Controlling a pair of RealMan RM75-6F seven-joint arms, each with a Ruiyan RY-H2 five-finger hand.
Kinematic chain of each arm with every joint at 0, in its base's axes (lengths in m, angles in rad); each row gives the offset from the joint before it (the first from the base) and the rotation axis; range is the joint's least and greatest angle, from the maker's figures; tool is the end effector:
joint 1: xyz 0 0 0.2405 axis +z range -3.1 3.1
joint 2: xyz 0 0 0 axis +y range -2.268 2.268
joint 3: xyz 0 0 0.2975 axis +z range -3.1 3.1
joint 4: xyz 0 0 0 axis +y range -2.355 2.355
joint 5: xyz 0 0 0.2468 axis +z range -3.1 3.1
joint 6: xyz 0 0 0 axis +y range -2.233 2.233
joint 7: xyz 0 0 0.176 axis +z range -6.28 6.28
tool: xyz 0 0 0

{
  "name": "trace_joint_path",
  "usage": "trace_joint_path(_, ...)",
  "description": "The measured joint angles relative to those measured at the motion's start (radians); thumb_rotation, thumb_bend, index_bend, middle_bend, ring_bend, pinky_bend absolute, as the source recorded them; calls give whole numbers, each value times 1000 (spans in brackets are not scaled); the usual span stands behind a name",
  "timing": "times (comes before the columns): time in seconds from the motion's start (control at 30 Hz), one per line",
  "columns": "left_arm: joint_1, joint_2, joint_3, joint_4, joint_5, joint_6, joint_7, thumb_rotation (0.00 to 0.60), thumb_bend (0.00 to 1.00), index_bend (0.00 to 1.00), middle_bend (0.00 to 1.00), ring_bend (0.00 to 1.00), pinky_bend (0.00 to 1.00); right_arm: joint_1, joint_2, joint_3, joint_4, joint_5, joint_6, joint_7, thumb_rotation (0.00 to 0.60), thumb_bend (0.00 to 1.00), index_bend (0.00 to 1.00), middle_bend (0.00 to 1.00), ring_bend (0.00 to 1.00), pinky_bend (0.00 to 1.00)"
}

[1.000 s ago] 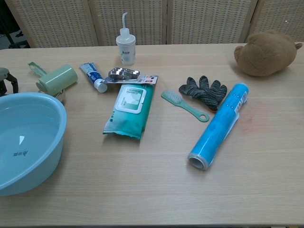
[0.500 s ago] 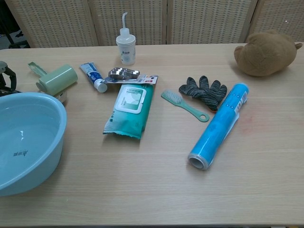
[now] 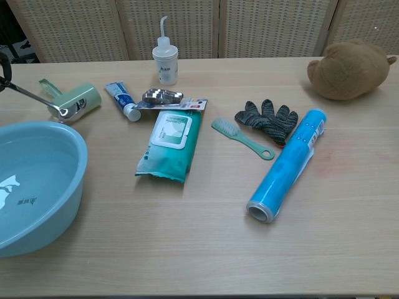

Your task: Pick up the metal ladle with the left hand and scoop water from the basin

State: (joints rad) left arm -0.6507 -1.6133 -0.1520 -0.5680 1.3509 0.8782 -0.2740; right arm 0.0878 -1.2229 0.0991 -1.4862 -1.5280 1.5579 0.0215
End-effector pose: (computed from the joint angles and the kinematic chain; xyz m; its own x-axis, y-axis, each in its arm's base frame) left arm -0.3903 0.4934 0.0681 0.5554 0.1094 0.8243 0.8311 -0.0390 -0.5548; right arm -0.3656 -0.2324 0.1364 0.3886 0.1214 0.9134 -0.9182 -0.0316 0.3948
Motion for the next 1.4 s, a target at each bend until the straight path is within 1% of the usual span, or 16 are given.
trace_joint_path(0.27,54,176,-6,-294,14,128,59,600,608,886,924,810,801,-4,14,2,-18,-5,12,13,600,0,95,0,0,0)
trace_joint_path(0.43,112,309,2,-502,48,256,92,600,604,889,924,810,801,-8,23,-1,-32,-14,19,19,600,0,95,0,0,0)
trace_joint_path(0.5,138,369,12,-583,68,297,106,600,601,890,924,810,801,-9,27,-3,-38,-19,21,21,600,0,95,0,0,0)
trace_joint_path(0.57,158,419,26,-641,91,322,120,600,598,890,924,810,801,-11,30,-4,-42,-22,24,23,600,0,95,0,0,0)
trace_joint_path(0.63,175,467,52,-689,123,334,131,600,597,890,924,810,801,-11,32,-4,-44,-24,26,23,600,0,95,0,0,0)
trace_joint_path(0.73,184,515,91,-726,162,324,149,600,597,890,924,810,801,-12,33,-5,-48,-25,27,24,600,0,95,0,0,0)
trace_joint_path(0.9,183,554,129,-768,182,268,217,600,597,890,924,810,801,-12,36,-5,-51,-28,27,25,600,0,95,0,0,0)
trace_joint_path(1.03,173,556,144,-784,184,222,299,600,599,891,924,810,801,-12,35,-7,-51,-29,24,22,600,0,95,0,0,0)
trace_joint_path(1.23,146,554,160,-837,189,156,380,600,603,897,925,810,801,-11,34,-4,-51,-22,20,17,600,0,95,0,0,0)
trace_joint_path(1.33,131,559,164,-876,181,120,478,600,604,898,925,810,801,-11,34,-2,-53,-15,17,16,600,0,95,0,0,0)
trace_joint_path(1.4,120,562,163,-915,158,90,572,600,603,899,925,810,802,-12,36,-1,-55,-12,17,17,600,0,95,0,0,0)
